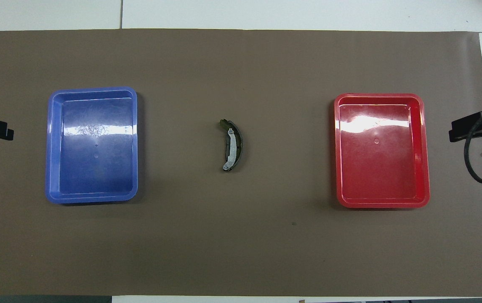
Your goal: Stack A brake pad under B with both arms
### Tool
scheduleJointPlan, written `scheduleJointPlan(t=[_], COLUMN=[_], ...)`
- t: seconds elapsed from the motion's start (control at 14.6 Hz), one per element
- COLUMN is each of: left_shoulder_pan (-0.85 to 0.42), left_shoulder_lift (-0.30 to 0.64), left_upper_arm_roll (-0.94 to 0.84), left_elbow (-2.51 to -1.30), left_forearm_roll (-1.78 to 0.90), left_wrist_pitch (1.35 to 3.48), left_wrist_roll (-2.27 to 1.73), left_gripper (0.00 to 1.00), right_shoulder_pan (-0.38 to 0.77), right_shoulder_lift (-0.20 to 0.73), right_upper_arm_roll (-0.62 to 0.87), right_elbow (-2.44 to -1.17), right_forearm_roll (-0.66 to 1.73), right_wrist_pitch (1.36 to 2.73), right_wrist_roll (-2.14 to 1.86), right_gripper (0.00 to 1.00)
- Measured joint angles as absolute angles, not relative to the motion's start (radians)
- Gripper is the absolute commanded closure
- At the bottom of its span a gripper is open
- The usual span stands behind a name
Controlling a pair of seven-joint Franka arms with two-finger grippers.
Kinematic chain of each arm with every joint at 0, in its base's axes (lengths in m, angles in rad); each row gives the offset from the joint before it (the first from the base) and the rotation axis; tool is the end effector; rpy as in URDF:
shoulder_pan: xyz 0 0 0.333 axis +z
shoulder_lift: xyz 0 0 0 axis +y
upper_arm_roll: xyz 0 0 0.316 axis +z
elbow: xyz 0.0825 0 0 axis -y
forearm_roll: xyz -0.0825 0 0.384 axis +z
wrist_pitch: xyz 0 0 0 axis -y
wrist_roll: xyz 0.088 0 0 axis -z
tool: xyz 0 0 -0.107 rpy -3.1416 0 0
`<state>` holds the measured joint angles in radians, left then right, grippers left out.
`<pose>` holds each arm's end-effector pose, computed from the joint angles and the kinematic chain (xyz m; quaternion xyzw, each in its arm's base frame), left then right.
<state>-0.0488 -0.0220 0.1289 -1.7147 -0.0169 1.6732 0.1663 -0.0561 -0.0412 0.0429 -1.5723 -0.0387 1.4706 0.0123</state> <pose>0.5510 0.0433 0.5772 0.9990 -0.0422 -0.0086 0.0109 0.5311 -0.0110 0.6378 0.9992 -0.0141 -0.0303 0.0202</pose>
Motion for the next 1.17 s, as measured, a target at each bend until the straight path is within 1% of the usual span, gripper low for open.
scheduleJointPlan(t=[0.27, 0.55, 1.17], left_shoulder_pan=[-0.049, -0.049, -0.049], left_shoulder_lift=[-0.022, -0.022, -0.022], left_upper_arm_roll=[0.129, 0.129, 0.129], left_elbow=[-1.715, -1.715, -1.715], left_forearm_roll=[-0.017, -0.017, -0.017], left_wrist_pitch=[1.673, 1.673, 1.673], left_wrist_roll=[0.166, 0.166, 0.166], left_gripper=[0.02, 0.02, 0.02], right_shoulder_pan=[-0.043, 0.072, 0.091], right_shoulder_lift=[-0.040, -0.034, -0.033], right_upper_arm_roll=[0.030, -0.100, -0.110], right_elbow=[-1.572, -1.571, -1.568], right_forearm_roll=[-0.039, -0.039, -0.039], right_wrist_pitch=[1.496, 1.500, 1.500], right_wrist_roll=[0.012, 0.012, 0.012], right_gripper=[0.00, 0.00, 0.00])
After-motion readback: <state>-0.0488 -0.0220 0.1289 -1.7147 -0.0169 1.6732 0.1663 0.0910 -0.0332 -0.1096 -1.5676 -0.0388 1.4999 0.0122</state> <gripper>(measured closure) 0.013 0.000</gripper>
